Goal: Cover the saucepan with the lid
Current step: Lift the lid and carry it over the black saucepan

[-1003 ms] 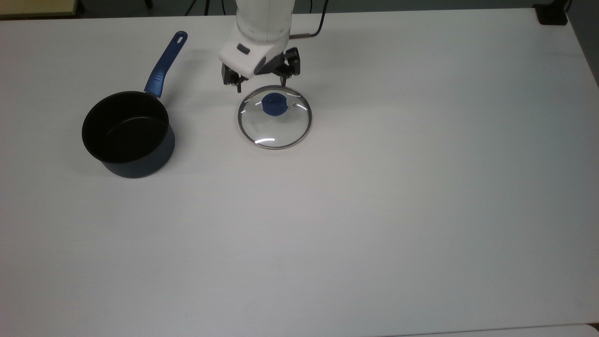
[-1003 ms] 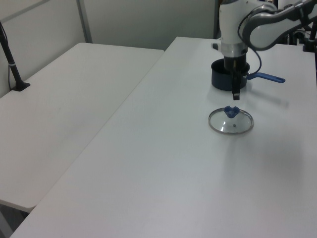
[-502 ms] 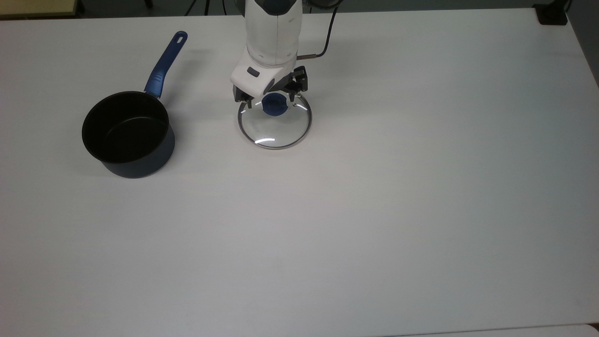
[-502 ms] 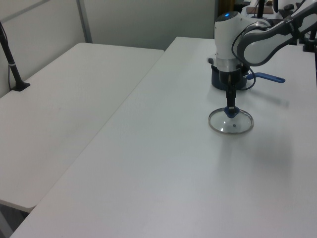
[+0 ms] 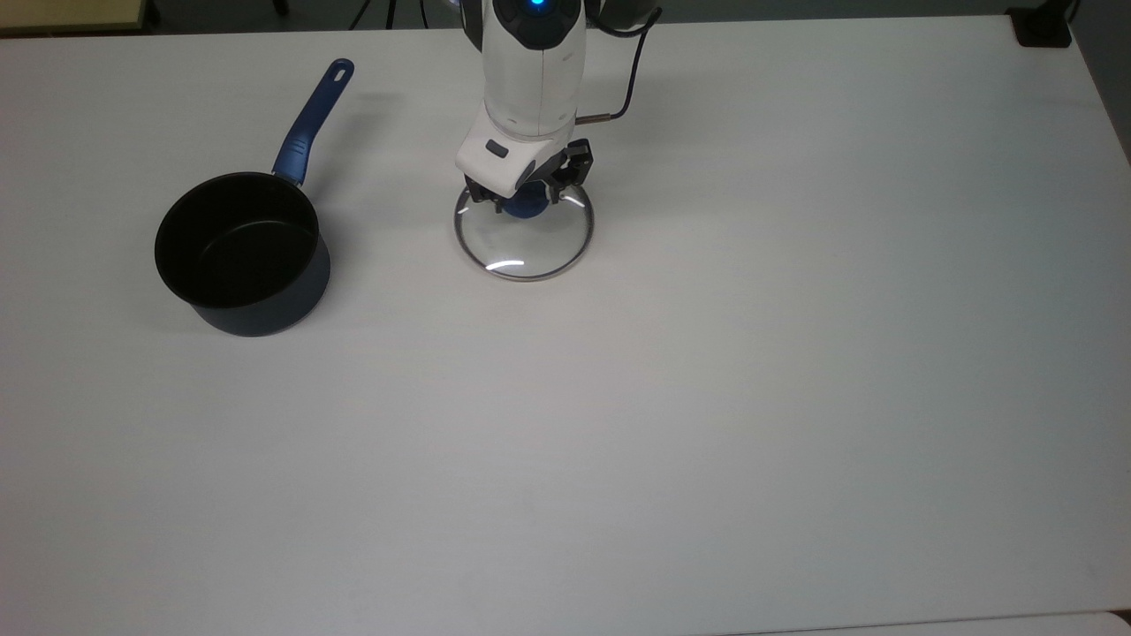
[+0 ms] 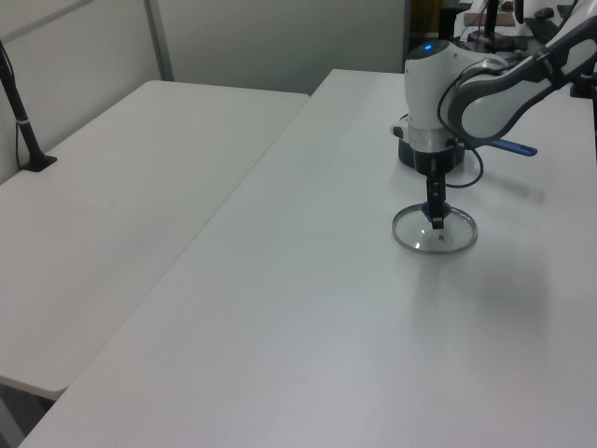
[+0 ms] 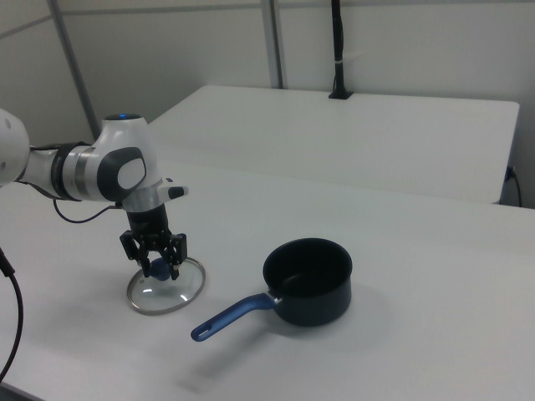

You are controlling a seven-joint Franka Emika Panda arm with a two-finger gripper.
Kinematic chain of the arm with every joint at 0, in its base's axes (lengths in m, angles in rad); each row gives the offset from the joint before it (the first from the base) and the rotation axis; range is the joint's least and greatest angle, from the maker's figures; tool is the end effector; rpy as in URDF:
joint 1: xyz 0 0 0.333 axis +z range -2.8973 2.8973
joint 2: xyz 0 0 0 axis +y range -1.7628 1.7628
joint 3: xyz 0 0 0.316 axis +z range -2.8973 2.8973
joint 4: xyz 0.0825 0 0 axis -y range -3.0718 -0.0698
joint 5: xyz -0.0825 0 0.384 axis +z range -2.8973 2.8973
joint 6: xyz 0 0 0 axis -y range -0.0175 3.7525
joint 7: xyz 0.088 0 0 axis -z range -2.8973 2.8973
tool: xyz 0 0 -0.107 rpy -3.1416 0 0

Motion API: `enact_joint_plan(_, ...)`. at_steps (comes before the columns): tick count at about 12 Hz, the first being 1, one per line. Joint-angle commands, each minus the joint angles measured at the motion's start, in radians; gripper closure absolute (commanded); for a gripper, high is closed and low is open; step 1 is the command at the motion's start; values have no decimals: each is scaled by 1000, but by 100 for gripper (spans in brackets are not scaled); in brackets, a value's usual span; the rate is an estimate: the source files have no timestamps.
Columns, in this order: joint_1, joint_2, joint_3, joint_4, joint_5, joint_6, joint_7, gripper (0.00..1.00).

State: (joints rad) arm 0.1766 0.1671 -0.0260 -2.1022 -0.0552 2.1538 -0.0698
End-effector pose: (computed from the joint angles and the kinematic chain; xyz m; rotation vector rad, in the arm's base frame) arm 0.5502 0.0814 0.3308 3.0587 0.3899 -0.1751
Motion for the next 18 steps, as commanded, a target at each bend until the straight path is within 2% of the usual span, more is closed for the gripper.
enact_joint_plan(1, 9, -31, -8, -27, 12, 34, 15, 55)
enact_joint_plan(2, 4, -35, -8, -22, 12, 28, 15, 61)
enact_joint_plan(4, 1, -57, -11, -4, 14, -15, 16, 62)
enact_joint_plan(6, -17, -43, -18, 109, 24, -115, 18, 61)
enact_joint_plan(8, -45, -34, -20, 183, 26, -124, 21, 61)
enact_joint_plan(10, -109, -28, -20, 288, 26, -174, 16, 61)
enact_joint_plan(11, -164, 13, -20, 398, 26, -252, -1, 61)
enact_joint_plan(12, -205, 43, -20, 459, 25, -296, -45, 61)
enact_joint_plan(15, -316, 75, -32, 481, 11, -296, -232, 61)
enact_joint_plan(17, -356, 109, -55, 494, 11, -288, -312, 61)
enact_joint_plan(18, -367, 145, -67, 533, 11, -279, -324, 61)
